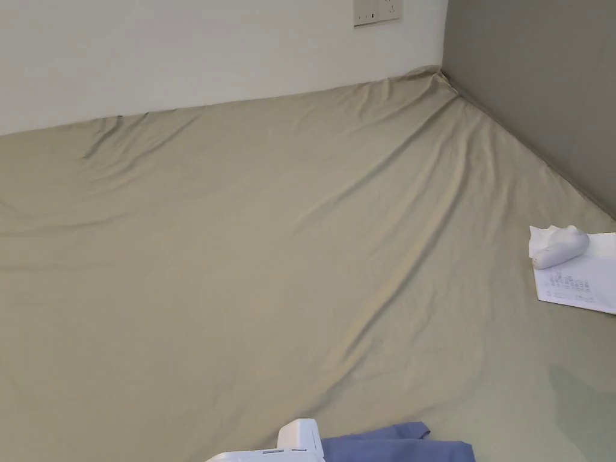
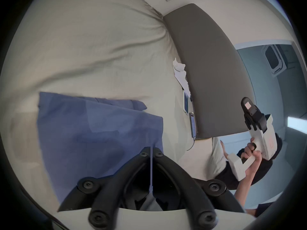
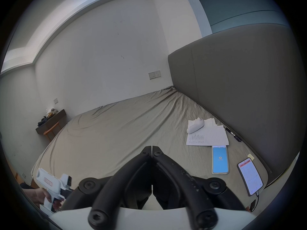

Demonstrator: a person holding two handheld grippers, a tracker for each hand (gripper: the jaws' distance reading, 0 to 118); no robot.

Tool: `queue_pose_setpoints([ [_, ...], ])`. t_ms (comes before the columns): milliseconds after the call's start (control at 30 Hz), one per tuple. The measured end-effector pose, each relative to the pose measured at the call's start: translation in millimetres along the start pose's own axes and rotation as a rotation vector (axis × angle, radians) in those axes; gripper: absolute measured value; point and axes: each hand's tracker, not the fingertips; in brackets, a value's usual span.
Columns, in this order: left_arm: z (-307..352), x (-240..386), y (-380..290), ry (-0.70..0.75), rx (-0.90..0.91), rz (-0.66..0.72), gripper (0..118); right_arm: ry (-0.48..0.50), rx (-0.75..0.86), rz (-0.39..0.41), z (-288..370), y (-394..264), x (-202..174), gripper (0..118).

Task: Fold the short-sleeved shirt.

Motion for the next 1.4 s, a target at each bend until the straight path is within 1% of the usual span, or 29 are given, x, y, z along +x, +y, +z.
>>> queue_pose_setpoints([
  [67, -27, 10, -6, -0.102, -0.059, 0.051, 0, -0.001, -0.003, -0.013, 1, -2, 4, 1],
  [100, -46, 18, -11, -0.112, -0.095, 0.042, 0, -0.004, -0.002, -0.015, 2, -3, 3, 1],
  [167, -78, 34, -22, -0.019, -0.139, -0.041, 0, -0.012, -0.007, -0.018, 2, -4, 6, 1],
  [200, -98, 15, -21, 0.011, -0.168, -0.070, 0, -0.014, -0.008, -0.020, 2, -4, 8, 1],
  [267, -123, 16, -28, 0.021, -0.209, -0.049, 0, -0.019, -0.013, -0.022, 2, -8, 15, 1],
  [300, -131, 17, -31, -0.014, -0.204, -0.039, 0, -0.021, -0.015, -0.021, 3, -8, 17, 1],
  [367, -128, 36, -35, -0.038, -0.197, -0.026, 0, -0.021, -0.019, -0.022, 4, -8, 16, 1],
  [433, -126, 47, -38, -0.096, -0.203, -0.046, 0, -0.023, -0.027, -0.021, 4, -11, 17, 1],
  [500, -108, 40, -30, -0.158, -0.169, -0.086, 0, -0.009, -0.056, -0.030, 0, -16, 16, 1],
  [567, -67, 40, -23, -0.169, -0.100, -0.127, 0, 0.072, -0.143, -0.041, -10, -28, 14, 1],
  [600, -37, 52, -31, -0.158, -0.049, -0.154, 0, 0.156, -0.213, -0.061, -21, -38, 13, 1],
  [633, -12, 51, -28, -0.146, -0.008, -0.184, 0, 0.254, -0.291, -0.098, -35, -50, 12, 1],
  [667, 12, 47, -25, -0.117, 0.033, -0.190, 0, 0.318, -0.356, -0.135, -48, -63, 9, 1],
  [700, 37, 41, -22, -0.086, 0.077, -0.194, 0, 0.378, -0.429, -0.201, -64, -79, 5, 1],
  [733, 63, 29, -13, -0.060, 0.114, -0.195, 0, 0.443, -0.511, -0.251, -81, -94, 0, 0],
  [767, 83, 20, -10, -0.024, 0.149, -0.169, 0, 0.482, -0.563, -0.284, -97, -108, -3, 0],
  [833, 126, 5, -6, 0.042, 0.222, -0.161, 0, 0.579, -0.667, -0.328, -125, -131, -14, 0],
  [867, 139, 0, -4, 0.049, 0.236, -0.155, 0, 0.656, -0.727, -0.361, -136, -139, -17, 0],
  [900, 155, -9, -4, 0.065, 0.265, -0.122, 0, 0.670, -0.770, -0.401, -147, -149, -21, 0],
  [933, 169, -17, -5, 0.062, 0.289, -0.092, 0, 0.691, -0.830, -0.417, -157, -156, -24, 0],
  [967, 179, -25, -6, 0.062, 0.305, -0.067, 0, 0.668, -0.861, -0.381, -162, -159, -27, 0],
  [1033, 191, -29, -9, 0.068, 0.311, -0.036, 0, 0.595, -0.929, -0.233, -169, -163, -34, 0],
  [1067, 196, -34, -11, 0.069, 0.318, -0.023, 0, 0.577, -0.961, -0.185, -172, -166, -36, 0],
  [1100, 199, -39, -13, 0.065, 0.305, -0.017, 0, 0.551, -0.973, -0.192, -174, -170, -35, 0],
  [1167, 201, -49, -16, 0.053, 0.297, 0.029, 0, 0.553, -0.971, -0.275, -176, -174, -33, 1],
  [1200, 200, -53, -18, 0.035, 0.278, 0.049, 0, 0.544, -0.971, -0.272, -175, -174, -34, 1],
  [1300, 187, -54, -21, 0.010, 0.239, 0.078, 0, 0.531, -0.952, -0.187, -174, -177, -39, 1],
  [1367, 169, -57, -17, -0.019, 0.165, 0.092, 0, 0.530, -0.959, -0.211, -177, -178, -35, 1],
  [1400, 164, -74, -6, -0.040, 0.102, 0.091, 0, 0.532, -0.960, -0.222, -178, -179, -33, 1],
])
